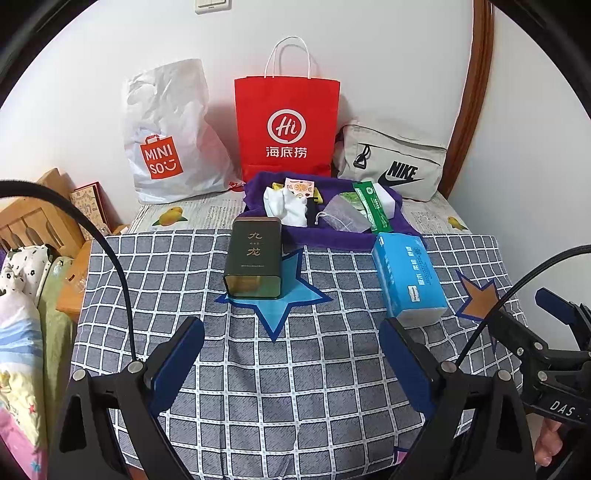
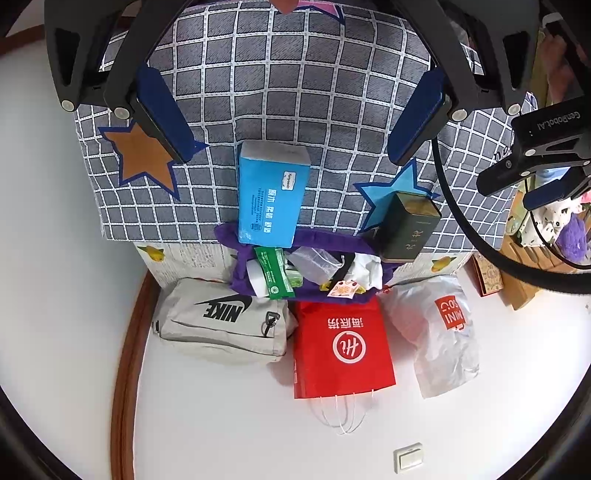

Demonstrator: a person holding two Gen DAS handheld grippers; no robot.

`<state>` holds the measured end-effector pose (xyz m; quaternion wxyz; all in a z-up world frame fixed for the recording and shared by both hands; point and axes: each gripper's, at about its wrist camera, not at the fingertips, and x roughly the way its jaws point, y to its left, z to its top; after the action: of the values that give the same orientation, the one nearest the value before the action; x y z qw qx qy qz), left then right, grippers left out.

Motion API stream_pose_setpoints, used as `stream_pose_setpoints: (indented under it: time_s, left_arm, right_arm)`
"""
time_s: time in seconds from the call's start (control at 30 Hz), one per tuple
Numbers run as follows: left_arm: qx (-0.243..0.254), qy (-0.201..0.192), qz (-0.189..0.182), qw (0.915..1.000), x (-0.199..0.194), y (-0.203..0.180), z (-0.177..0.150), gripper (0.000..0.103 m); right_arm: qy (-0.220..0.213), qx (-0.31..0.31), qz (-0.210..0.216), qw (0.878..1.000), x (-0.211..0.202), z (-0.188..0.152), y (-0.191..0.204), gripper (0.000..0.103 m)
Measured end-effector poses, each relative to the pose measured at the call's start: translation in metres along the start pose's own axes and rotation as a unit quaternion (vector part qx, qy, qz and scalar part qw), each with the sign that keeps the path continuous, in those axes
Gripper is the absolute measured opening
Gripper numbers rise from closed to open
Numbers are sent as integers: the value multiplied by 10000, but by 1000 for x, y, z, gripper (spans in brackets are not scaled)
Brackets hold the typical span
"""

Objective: Organize soft objects

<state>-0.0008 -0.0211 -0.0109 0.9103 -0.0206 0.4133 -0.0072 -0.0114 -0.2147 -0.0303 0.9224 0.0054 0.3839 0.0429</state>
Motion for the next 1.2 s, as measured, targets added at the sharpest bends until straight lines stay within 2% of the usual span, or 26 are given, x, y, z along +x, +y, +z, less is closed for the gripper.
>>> stream_pose_setpoints:
  time_s: [1.2]
  left_arm:
    - [58,9,7,10000,-2,-1,-1,96]
  right_arm:
    - [-64,39,27,10000,-7,0,-5,103]
